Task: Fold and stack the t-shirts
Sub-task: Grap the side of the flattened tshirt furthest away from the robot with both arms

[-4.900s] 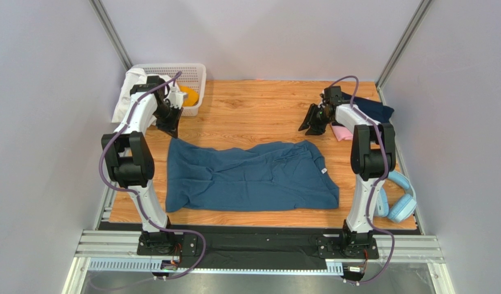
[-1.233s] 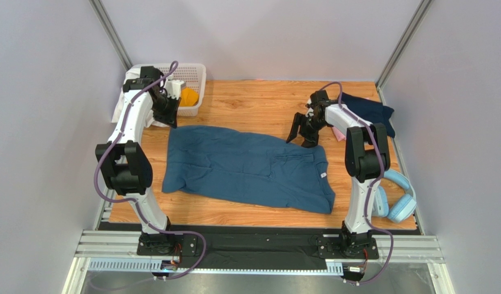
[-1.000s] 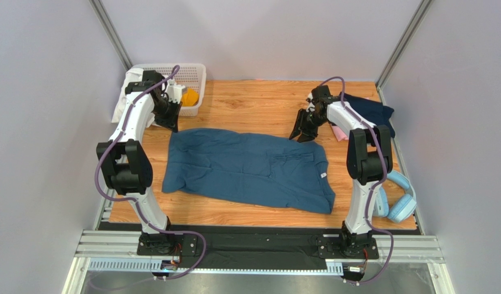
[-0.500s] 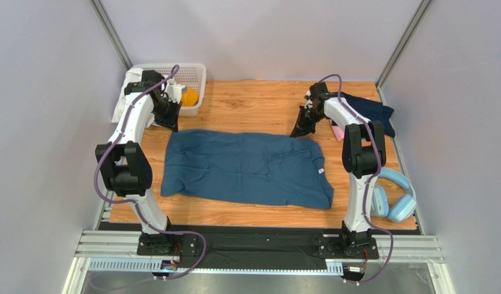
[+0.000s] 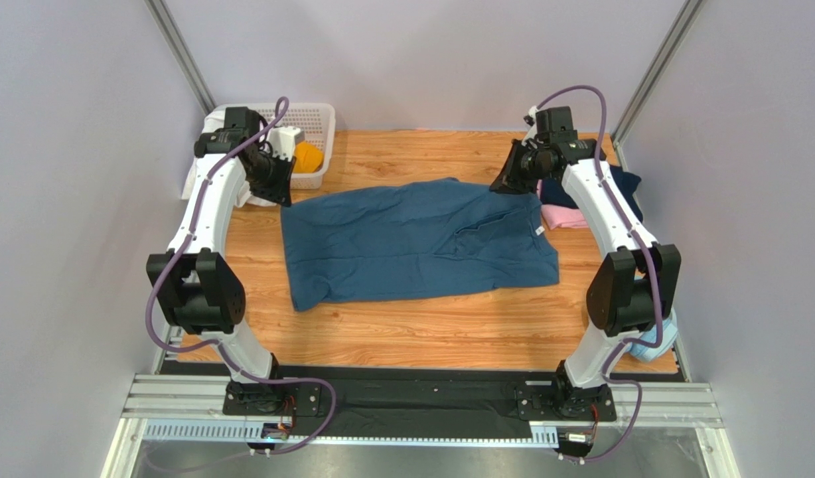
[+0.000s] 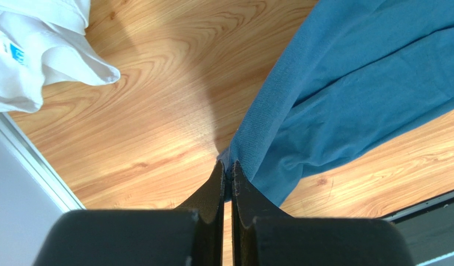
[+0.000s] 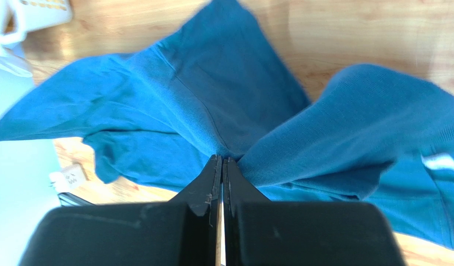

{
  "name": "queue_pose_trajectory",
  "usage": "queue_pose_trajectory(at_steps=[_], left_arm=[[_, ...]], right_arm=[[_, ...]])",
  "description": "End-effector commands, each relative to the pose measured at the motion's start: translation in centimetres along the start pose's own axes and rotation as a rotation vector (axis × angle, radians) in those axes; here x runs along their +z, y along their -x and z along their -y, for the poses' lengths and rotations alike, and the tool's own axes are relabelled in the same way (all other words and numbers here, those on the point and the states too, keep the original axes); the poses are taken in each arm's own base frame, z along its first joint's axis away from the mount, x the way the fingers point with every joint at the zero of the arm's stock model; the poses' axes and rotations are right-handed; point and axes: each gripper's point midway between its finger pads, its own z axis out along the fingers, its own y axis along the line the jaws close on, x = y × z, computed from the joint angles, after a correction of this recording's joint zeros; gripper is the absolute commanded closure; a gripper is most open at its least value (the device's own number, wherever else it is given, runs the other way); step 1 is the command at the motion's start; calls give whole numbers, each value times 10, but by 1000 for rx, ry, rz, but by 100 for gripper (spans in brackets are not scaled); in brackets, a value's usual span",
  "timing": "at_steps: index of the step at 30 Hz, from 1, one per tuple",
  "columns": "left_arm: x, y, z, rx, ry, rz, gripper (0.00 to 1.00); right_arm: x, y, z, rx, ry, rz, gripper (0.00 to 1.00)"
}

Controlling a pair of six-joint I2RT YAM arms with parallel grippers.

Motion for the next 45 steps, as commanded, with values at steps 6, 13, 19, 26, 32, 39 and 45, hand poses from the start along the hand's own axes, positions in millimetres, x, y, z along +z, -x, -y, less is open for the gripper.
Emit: queue_pose_trajectory(at_steps=[6,13,19,26,32,39,45], left_arm=[[-19,1,-5,66,77,52,100],[-21,-9,-5,78,84,38,100],[-14,-26,3,76,61,18,100],[-7,-25,9,49,12,9,100],[-9,-23,9,53,10,6,100],[-3,-30,13,36,-13,-8,100],[-1,-31,12,35,-9,-13,100]], right_arm=[[28,-42,56,68,-137,-110,100],[33,-73,74,108,-173,-184,100],[34,-148,99,190,-222,-337,77],[29,-142,95,232,-223,-297,51],[28,-66,48,242,-118,-183,50],[51,-11,-18,207,48,-180,39],[87,-35,-34,171,90,-295,37]])
